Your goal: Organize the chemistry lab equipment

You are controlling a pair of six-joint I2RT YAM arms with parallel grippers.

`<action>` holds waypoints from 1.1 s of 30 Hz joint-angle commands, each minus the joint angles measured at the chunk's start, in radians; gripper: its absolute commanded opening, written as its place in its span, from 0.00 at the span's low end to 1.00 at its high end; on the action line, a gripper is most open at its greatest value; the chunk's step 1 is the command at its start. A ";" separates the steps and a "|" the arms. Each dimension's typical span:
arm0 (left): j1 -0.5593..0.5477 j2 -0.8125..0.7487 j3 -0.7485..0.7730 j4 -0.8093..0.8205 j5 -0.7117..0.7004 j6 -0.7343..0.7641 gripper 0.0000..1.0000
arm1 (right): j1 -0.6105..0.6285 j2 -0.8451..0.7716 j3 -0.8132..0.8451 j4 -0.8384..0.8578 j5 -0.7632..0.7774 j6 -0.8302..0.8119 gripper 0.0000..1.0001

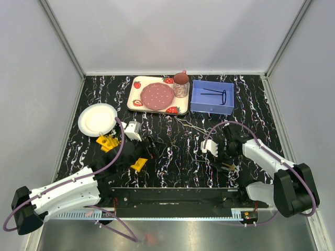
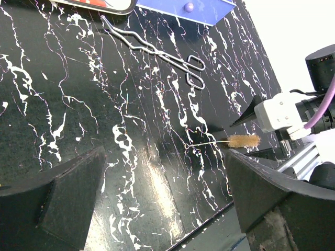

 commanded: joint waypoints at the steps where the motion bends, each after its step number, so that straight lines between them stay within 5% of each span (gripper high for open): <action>1: 0.005 -0.002 0.005 0.054 0.011 -0.002 0.99 | 0.030 0.026 -0.004 0.062 0.052 0.030 0.65; 4: 0.003 -0.003 0.004 0.050 0.009 -0.002 0.99 | 0.048 0.048 -0.006 0.075 0.078 0.047 0.56; 8: 0.003 -0.009 0.002 0.046 0.006 -0.002 0.99 | 0.057 0.081 -0.001 0.072 0.095 0.067 0.29; 15: 0.005 -0.017 0.001 0.038 0.000 -0.001 0.99 | 0.059 0.081 0.029 0.039 0.088 0.090 0.05; 33: 0.072 -0.046 -0.001 0.109 0.091 -0.027 0.99 | 0.042 0.136 0.414 -0.066 0.132 0.093 0.00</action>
